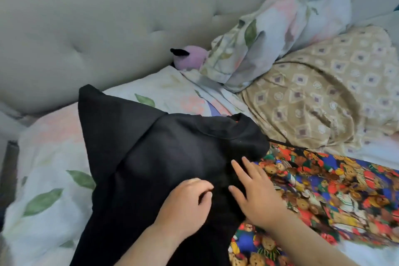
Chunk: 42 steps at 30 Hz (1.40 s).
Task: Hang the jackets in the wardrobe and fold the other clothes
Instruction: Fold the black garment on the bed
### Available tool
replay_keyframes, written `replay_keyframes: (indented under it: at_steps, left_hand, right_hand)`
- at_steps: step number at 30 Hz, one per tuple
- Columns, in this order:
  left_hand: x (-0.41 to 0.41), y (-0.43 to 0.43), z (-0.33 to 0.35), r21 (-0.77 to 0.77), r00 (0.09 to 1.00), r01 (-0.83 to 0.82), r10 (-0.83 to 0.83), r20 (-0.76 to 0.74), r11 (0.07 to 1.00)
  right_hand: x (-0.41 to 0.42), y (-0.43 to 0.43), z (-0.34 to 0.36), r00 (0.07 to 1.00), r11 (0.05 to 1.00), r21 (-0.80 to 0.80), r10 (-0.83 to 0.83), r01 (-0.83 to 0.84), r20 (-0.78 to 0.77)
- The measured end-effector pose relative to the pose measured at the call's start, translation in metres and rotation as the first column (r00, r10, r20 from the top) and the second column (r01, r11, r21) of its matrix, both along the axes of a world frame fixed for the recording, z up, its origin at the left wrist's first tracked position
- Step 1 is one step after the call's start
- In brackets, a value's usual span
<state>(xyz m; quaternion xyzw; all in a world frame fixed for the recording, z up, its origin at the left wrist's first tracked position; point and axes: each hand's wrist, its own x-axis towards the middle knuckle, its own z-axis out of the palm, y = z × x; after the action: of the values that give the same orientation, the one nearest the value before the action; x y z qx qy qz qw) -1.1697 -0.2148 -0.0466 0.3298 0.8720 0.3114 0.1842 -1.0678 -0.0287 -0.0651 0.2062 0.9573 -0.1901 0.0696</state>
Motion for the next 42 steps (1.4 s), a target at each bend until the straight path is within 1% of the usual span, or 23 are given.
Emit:
replay_keyframes:
  at_steps: [2,4,6,8,11,15,17,19,21,23,25,27,29,30,31,32,34,35,36,37,38,40,42]
  left_hand:
    - [-0.022,-0.039,0.012,0.156,0.96,-0.16,0.191,-0.207,0.975]
    - [-0.055,-0.073,0.022,0.234,0.844,-0.334,0.4,-0.357,0.913]
    - [-0.09,-0.095,0.036,0.18,0.773,-0.538,0.567,-0.285,0.824]
    - [-0.12,-0.106,0.045,0.096,0.733,-0.645,0.649,-0.205,0.758]
    - [-0.146,-0.11,0.059,0.07,0.732,-0.616,0.602,-0.317,0.785]
    - [-0.165,-0.117,0.069,0.172,0.643,-0.568,0.565,-0.518,0.805]
    - [-0.176,-0.122,0.075,0.131,0.622,-0.49,0.45,-0.641,0.862]
    - [-0.189,-0.124,0.083,0.027,0.692,-0.321,0.254,-0.675,0.947]
    - [-0.199,-0.123,0.091,-0.029,0.792,-0.258,0.195,-0.578,0.966]
    - [-0.207,-0.127,0.091,0.131,0.82,-0.402,0.42,-0.389,0.906]
    - [-0.214,-0.148,0.092,0.36,0.729,-0.593,0.67,-0.139,0.72]
    - [-0.219,-0.182,0.092,0.48,0.575,-0.756,0.802,0.163,0.445]
    - [-0.218,-0.215,0.088,0.422,0.413,-0.872,0.836,0.361,0.248]
    - [-0.215,-0.227,0.084,0.356,0.367,-0.907,0.838,0.403,0.226]
    - [-0.211,-0.239,0.076,0.278,0.364,-0.923,0.839,0.406,0.266]
    - [-0.209,-0.25,0.068,0.187,0.398,-0.917,0.838,0.374,0.352]
    - [-0.202,-0.265,0.058,-0.049,0.567,-0.81,0.801,0.189,0.585]
    - [-0.198,-0.269,0.057,-0.192,0.689,-0.71,0.725,0.007,0.677]
    - [-0.195,-0.27,0.059,-0.307,0.784,-0.62,0.586,-0.207,0.722]
    - [-0.192,-0.267,0.063,-0.361,0.834,-0.536,0.412,-0.367,0.763]
    - [-0.19,-0.261,0.067,-0.376,0.855,-0.439,0.252,-0.453,0.816]
    - [-0.19,-0.241,0.074,-0.335,0.878,-0.26,0.077,-0.473,0.906]
    - [-0.197,-0.22,0.076,-0.339,0.918,-0.222,0.078,-0.389,0.914]
  right_hand:
    - [-0.012,-0.026,-0.007,0.997,0.997,0.064,-0.048,0.044,0.064]
    - [-0.026,-0.053,-0.001,0.985,0.99,0.016,-0.138,0.14,-0.103]
    - [-0.046,-0.076,0.013,0.943,0.992,-0.03,-0.129,0.126,-0.308]
    - [-0.075,-0.1,0.027,0.911,0.998,-0.023,-0.058,0.053,-0.408]
    - [-0.121,-0.129,0.05,0.87,1.0,-0.025,-0.023,0.012,-0.492]
    - [-0.166,-0.157,0.064,0.863,0.991,0.121,0.106,-0.052,-0.493]
    - [-0.181,-0.163,0.063,0.894,0.999,0.03,0.026,-0.014,-0.447]
    - [-0.188,-0.161,0.063,0.895,0.995,-0.076,-0.086,0.059,-0.438]
    - [-0.188,-0.153,0.064,0.877,0.989,-0.102,-0.144,0.11,-0.457]
    - [-0.186,-0.143,0.066,0.853,0.992,-0.043,-0.124,0.119,-0.507]
    - [-0.186,-0.133,0.07,0.841,0.992,0.024,-0.089,0.121,-0.534]
    - [-0.188,-0.122,0.077,0.864,0.989,0.072,-0.073,0.125,-0.499]
    - [-0.189,-0.116,0.082,0.944,0.985,0.151,-0.032,0.086,-0.33]
    - [-0.19,-0.115,0.083,0.979,0.979,0.2,0.0,0.042,-0.204]
    - [-0.191,-0.117,0.084,0.995,0.973,0.23,0.018,0.006,-0.101]
    - [-0.193,-0.119,0.087,0.999,0.975,0.223,0.005,0.004,-0.04]
    - [-0.2,-0.125,0.097,0.998,0.994,0.09,-0.06,0.062,-0.03]
    - [-0.204,-0.128,0.104,0.998,0.998,0.006,-0.057,0.057,-0.032]
    - [-0.211,-0.132,0.109,1.0,0.997,-0.079,-0.01,0.008,-0.025]
    - [-0.218,-0.137,0.114,0.999,0.986,-0.164,0.036,-0.037,-0.006]
    - [-0.225,-0.143,0.118,0.996,0.967,-0.24,0.083,-0.083,-0.009]
    - [-0.239,-0.158,0.125,0.987,0.927,-0.354,0.074,-0.122,-0.146]
    - [-0.253,-0.176,0.137,0.936,0.901,-0.412,-0.022,-0.133,-0.35]
